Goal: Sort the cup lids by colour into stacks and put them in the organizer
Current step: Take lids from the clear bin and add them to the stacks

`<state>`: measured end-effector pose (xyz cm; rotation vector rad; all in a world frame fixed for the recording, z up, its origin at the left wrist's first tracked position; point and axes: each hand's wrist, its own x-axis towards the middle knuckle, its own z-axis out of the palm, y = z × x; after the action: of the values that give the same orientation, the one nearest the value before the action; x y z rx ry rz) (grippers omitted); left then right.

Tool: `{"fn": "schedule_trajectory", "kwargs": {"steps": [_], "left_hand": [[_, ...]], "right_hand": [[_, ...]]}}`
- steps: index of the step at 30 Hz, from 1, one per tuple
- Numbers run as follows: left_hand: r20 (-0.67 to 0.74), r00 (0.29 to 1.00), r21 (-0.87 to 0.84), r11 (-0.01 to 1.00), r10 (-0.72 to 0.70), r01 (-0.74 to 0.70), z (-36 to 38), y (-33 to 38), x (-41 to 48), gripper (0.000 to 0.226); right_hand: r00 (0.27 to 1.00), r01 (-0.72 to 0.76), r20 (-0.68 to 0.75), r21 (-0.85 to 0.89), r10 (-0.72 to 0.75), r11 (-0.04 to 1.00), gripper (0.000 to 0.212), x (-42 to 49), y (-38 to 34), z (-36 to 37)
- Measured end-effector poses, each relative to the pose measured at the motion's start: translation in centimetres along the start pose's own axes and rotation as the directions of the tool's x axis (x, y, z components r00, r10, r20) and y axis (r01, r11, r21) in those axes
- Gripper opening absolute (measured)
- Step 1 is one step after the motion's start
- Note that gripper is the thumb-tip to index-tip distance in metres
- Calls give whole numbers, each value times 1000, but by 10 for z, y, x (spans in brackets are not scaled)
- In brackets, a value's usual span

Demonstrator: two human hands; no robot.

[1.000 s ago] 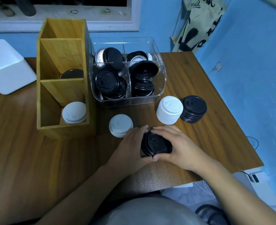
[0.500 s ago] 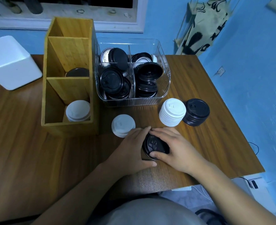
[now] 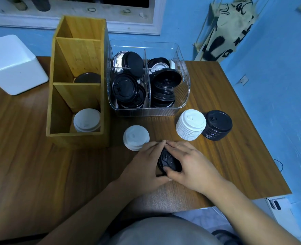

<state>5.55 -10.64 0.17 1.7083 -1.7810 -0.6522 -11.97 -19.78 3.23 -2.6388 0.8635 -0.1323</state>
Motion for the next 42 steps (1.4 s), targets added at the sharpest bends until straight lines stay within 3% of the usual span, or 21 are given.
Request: {"fn": "schedule_trajectory", "kwargs": {"steps": [7,11,13,16,18,22,27,31,33,36,39,42], "left_hand": [[9,1000,-2,1000,-15,15,0,0,1,102],[-3,1000,-7,1000,-8,8,1,1,1,100],[-20,999,25,999,34,-34,1,2,1,92],[-41,997,120,991,67,-61,4,2,0,85],[-44,997,148,988,59,-52,4,2,0,88],[-31,997,155,986,66,-60,2,3,0,89],[-32,997,159,985,72,-66,1,3,-1,88],[-32,997,165,984,76,-70,1,3,-1,88],[-27,997,162,984,76,-71,1,3,-1,89],[-32,997,157,986,69,-63,2,2,0,89],[-57,997,138,989,52,-44,2,3,0,88],[-67,997,118,992,43,-34,3,3,0,88]], "right_hand": [[999,-34,42,32,33,999,81,-2,2,-5],[997,-70,47,113,65,991,68,-2,-4,-16],[999,-31,-9,132,32,991,52,3,-7,-29],[975,30,-222,99,-8,995,30,27,-4,-56],[946,40,-324,26,-29,999,25,52,-1,-73],[897,16,-435,-134,-73,991,37,111,7,-101],[927,-163,-374,-487,-36,858,43,172,16,-113],[921,-211,-387,-580,-39,787,24,177,18,-100],[903,-182,-422,-548,-82,816,23,169,20,-96],[800,-98,-578,-391,-161,915,23,136,19,-102],[708,20,-701,-103,-87,994,24,75,16,-98],[716,42,-698,20,-16,999,20,6,29,-65]]}}
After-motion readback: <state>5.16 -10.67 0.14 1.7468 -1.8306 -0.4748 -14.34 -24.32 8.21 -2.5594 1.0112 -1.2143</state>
